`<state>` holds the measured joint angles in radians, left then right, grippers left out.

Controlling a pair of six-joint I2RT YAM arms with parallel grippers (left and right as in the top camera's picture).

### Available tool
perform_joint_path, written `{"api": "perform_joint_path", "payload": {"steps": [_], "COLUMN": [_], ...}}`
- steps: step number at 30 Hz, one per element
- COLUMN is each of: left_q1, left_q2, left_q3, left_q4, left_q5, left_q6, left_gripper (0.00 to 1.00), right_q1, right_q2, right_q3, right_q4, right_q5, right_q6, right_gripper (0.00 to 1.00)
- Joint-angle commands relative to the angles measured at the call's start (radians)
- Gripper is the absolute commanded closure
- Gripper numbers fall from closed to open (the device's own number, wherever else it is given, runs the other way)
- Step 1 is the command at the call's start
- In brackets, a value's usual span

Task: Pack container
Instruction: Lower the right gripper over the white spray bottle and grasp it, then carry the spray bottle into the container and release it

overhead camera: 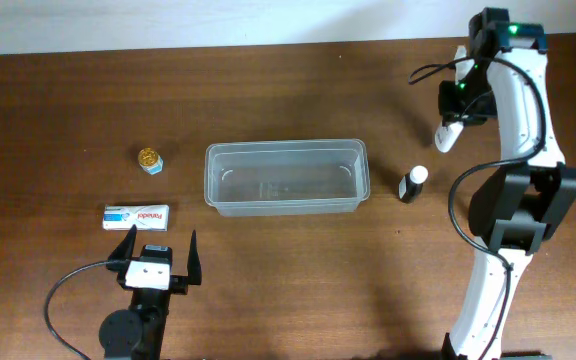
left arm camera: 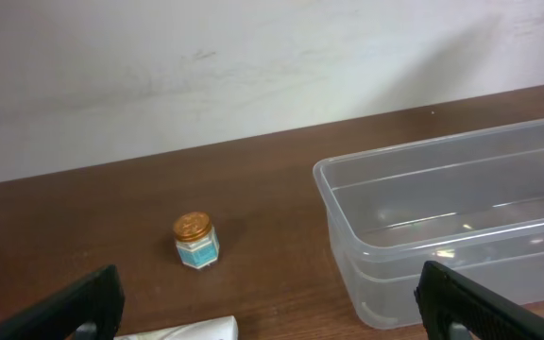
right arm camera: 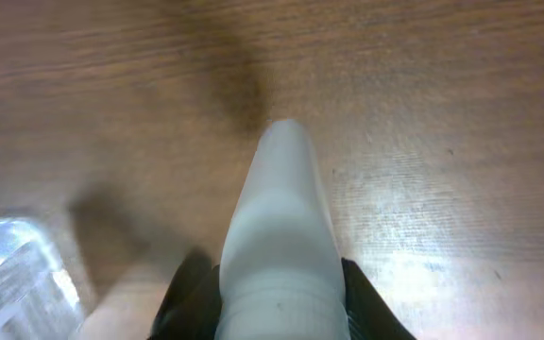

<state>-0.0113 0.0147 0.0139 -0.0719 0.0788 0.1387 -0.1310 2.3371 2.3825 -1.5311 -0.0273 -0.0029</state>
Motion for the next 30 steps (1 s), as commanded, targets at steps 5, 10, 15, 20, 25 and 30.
{"api": "perform_joint_path", "payload": {"steps": [5,10,15,20,25,30], "left_q1": [0.006,0.006,0.006,0.006,0.006,0.006], "left_q2": [-0.008,-0.008,-0.008,-0.008,-0.009,-0.009], "left_q3": [-0.005,-0.005,-0.005,-0.005,-0.005,-0.005], "left_q4": [-0.004,-0.004,-0.004,-0.004,-0.004,-0.004], "left_q5": [0.0,0.0,0.0,0.0,0.0,0.0], "left_q6": [0.013,0.013,0.013,0.013,0.013,0.013], "left_gripper": [0.01,0.01,0.01,0.01,0.01,0.01], "right_q1": [0.048,0.09,0.154,0.227,0.296,0.397], "right_q2": [-0.006,-0.04,-0.075,-0.131,-0.241,-0.345], "right_q3": [0.274,0.306,0.306,0.304,0.252,0.104], "right_q4": [-0.155,-0.168,-0.168,-0.168,-0.168,-0.168], "right_q5": [-0.19,-0.278,-0.319,-0.322,-0.32,-0.229], "right_q6": [0.022,0.048,0.072,0.098,0.129,0.174], "right_gripper": [0.8,0.8,0.8,0.8,0.8,0.8]}}
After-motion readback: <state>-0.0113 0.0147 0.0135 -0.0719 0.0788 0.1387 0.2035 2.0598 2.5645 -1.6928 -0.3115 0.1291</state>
